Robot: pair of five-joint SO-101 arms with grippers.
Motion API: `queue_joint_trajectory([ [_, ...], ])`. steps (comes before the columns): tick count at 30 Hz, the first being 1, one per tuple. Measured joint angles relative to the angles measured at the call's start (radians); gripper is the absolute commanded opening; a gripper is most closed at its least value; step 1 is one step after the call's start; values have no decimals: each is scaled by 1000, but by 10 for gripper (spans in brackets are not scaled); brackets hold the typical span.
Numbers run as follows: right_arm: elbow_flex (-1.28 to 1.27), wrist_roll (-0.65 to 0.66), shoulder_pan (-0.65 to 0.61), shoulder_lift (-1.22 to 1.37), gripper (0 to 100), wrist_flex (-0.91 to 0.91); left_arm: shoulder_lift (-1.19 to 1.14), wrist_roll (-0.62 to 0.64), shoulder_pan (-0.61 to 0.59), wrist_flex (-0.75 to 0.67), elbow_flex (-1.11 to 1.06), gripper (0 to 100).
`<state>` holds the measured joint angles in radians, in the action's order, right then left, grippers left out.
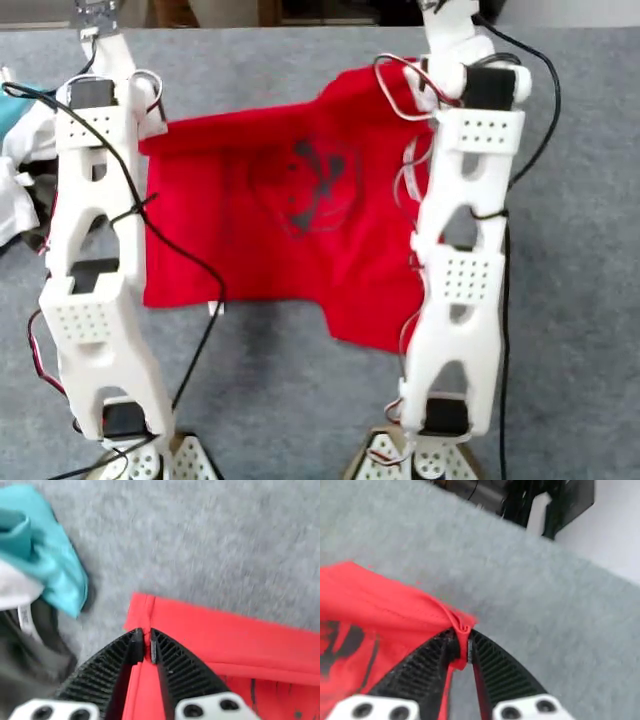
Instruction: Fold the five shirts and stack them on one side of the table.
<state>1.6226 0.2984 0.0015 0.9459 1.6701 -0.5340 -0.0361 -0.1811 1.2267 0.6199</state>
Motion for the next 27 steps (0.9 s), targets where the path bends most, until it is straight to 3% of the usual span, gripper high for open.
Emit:
queue_joint_trajectory([
  [3, 2, 0, -5, 0, 2, 84, 0, -8, 18, 92, 0, 19],
  [11, -46, 0, -5, -25, 2, 101, 0, -29, 58, 245, 0, 19],
  [27, -801, 38, -21, -431, 2, 72, 44, -54, 11, 318, -190, 19],
])
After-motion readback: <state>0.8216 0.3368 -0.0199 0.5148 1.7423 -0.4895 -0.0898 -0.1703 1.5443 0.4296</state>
